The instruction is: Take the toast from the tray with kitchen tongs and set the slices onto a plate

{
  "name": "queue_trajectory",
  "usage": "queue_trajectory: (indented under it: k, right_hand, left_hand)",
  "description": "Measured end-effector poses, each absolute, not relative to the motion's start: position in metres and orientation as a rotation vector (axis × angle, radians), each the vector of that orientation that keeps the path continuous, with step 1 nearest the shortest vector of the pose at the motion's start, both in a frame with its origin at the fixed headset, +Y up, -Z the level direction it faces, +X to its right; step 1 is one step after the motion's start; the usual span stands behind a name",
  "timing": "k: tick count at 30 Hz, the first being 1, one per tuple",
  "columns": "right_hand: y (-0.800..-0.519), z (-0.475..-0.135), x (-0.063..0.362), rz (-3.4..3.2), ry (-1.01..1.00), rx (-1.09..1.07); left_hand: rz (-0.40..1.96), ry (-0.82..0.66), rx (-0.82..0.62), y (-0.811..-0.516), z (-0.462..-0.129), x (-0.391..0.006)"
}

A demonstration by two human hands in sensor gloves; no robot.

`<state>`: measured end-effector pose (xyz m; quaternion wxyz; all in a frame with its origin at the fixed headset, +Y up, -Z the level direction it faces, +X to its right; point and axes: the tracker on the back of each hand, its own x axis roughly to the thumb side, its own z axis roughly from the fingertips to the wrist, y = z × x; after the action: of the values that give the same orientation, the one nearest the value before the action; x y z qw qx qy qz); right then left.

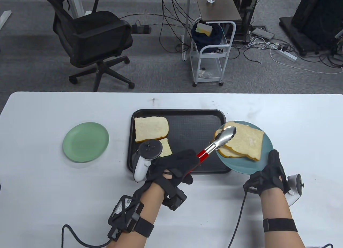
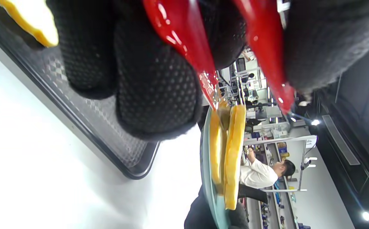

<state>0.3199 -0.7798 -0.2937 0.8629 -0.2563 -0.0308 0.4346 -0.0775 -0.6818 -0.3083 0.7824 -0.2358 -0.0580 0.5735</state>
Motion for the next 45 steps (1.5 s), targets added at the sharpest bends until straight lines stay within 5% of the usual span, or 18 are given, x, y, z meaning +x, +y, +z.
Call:
queue_trajectory:
  k: [9, 22, 45]
  right_hand:
    - [-0.780, -0.293, 0.319, 0.893, -0.064, -0.542]
    - [-0.781, -0.293, 0.319, 0.900, -0.058, -0.538]
    - [-0.781, -0.295, 0.319, 0.925, -0.060, -0.536]
  left_hand:
    - [1.189, 0.022, -0.376, -0.666, -0.306, -0.150]
    - [1.042, 0.416, -0.247, -0.710, -0.295, -0.248]
    - [0.869, 0.590, -0.303, -0.725, -0.311, -0.243]
